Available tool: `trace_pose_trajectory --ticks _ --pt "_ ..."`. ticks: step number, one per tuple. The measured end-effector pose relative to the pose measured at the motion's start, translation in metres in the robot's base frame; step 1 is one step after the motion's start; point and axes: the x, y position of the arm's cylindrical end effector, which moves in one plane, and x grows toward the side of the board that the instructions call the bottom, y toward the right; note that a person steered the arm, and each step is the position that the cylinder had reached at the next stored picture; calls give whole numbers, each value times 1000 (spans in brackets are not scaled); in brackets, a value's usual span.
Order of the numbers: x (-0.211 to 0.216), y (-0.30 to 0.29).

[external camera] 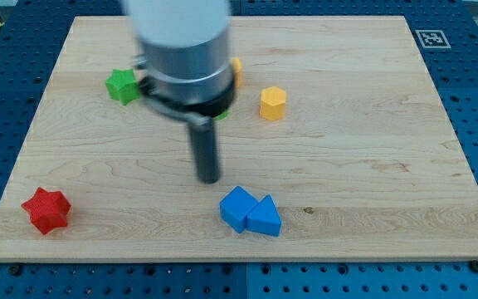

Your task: Move the yellow hexagon to the bottom right of the green circle

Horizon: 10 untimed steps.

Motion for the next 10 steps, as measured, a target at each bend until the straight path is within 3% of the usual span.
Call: trace_pose_trajectory --ticks 2,3,4,8,10 --pt "-55 145" --pt "-97 153" --pt "-115 152" --pt "-115 60" --pt "-87 37"
